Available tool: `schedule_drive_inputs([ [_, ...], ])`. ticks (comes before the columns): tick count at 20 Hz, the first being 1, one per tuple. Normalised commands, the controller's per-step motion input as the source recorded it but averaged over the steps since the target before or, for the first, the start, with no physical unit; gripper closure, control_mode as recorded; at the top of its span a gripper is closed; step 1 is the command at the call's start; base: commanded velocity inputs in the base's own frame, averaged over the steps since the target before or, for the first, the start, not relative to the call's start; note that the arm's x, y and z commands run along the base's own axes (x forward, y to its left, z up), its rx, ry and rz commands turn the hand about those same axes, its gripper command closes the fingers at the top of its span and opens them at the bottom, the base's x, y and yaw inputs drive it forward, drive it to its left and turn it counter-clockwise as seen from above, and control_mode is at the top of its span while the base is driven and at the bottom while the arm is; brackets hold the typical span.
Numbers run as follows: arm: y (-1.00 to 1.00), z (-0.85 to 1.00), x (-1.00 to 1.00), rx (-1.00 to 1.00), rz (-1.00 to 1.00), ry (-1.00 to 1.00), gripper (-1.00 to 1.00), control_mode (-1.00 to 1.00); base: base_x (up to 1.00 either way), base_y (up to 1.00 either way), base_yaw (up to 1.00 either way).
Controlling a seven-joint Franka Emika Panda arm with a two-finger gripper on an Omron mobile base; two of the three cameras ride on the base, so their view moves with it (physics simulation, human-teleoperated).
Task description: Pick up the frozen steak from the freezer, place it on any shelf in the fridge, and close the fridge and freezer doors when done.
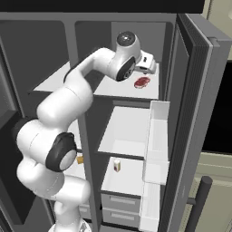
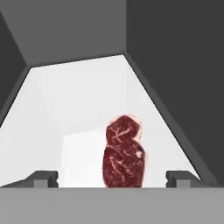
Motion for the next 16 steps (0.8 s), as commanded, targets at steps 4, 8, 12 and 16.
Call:
schedule_drive_inputs([
  [4,0.88,-0.56,-1.0,0.0,0.0,-0.29,-1.0,-1.0,0.0,0.0,0.0],
  [8,0.86,-0.47,-1.0,0.0,0.0,-0.18,-1.0,-1.0,0.0,0.0,0.0],
  [12,0.6,-0.02,-1.0,0.0,0.0,0.1,-1.0,-1.0,0.0,0.0,0.0],
  [16,0.41,0.07,-1.0,0.0,0.0,0.39,-1.0,-1.0,0.0,0.0,0.0],
])
